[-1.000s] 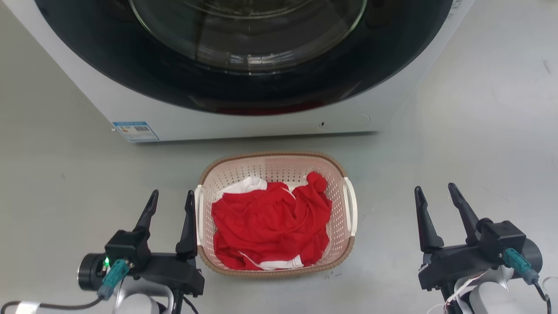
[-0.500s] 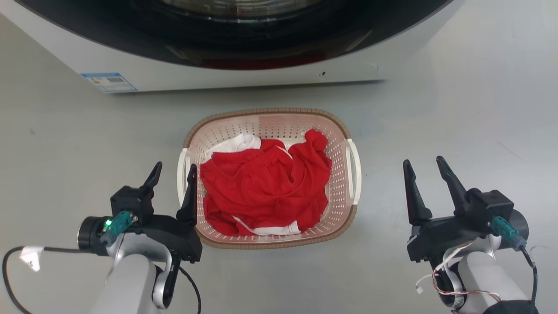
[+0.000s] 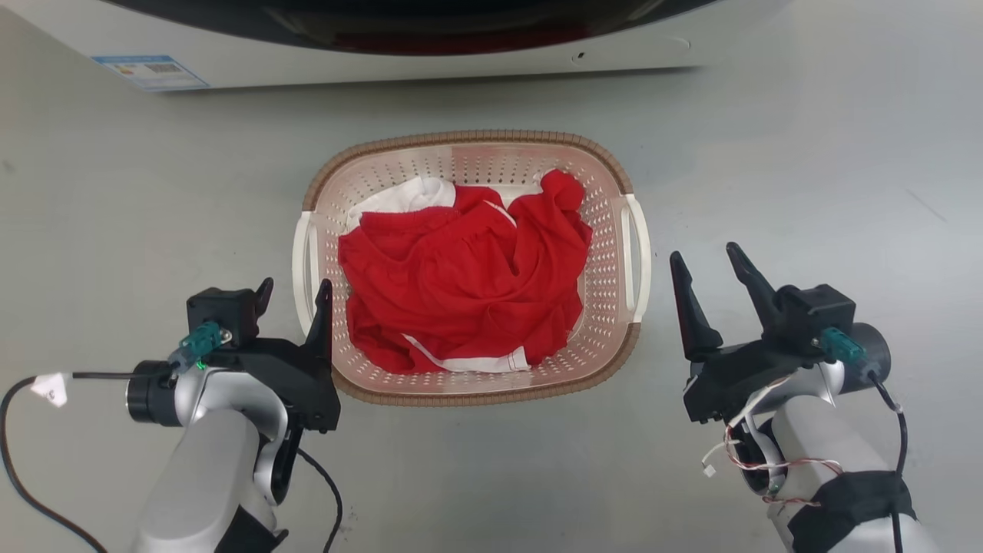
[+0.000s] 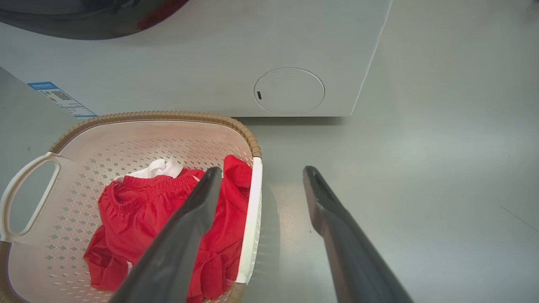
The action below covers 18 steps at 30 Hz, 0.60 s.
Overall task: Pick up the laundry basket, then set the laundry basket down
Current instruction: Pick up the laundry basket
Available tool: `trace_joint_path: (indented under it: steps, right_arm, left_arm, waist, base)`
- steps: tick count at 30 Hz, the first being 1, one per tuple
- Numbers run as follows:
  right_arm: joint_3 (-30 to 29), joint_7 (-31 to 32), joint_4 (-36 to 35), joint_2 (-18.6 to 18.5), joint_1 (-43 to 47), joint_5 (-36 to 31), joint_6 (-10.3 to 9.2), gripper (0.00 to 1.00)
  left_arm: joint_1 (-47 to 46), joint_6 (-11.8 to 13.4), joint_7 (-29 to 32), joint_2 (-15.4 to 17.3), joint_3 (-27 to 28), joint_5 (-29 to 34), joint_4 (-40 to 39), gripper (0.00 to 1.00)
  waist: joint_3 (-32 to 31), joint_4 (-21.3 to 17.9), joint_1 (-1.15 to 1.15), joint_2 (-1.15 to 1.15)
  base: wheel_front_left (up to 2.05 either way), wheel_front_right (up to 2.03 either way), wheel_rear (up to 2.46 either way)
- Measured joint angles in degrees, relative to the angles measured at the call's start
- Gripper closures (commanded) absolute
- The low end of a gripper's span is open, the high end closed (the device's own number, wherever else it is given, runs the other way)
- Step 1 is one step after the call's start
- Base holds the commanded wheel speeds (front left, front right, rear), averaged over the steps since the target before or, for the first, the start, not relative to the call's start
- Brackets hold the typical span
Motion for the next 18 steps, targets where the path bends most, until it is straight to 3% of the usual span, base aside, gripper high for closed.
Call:
trace_joint_path:
  steps: [18]
  right_arm:
    - [3.6, 2.6, 12.5, 1.5, -11.9, -1.5, 1.01, 0.0]
  left_arm:
    - [-10.3, -2.5, 2.8, -0.3, 1.1, -2.3, 10.1, 0.0]
  waist:
    - [6.9, 0.5, 0.0, 0.0]
  base:
    - [0.0, 0.0, 0.0]
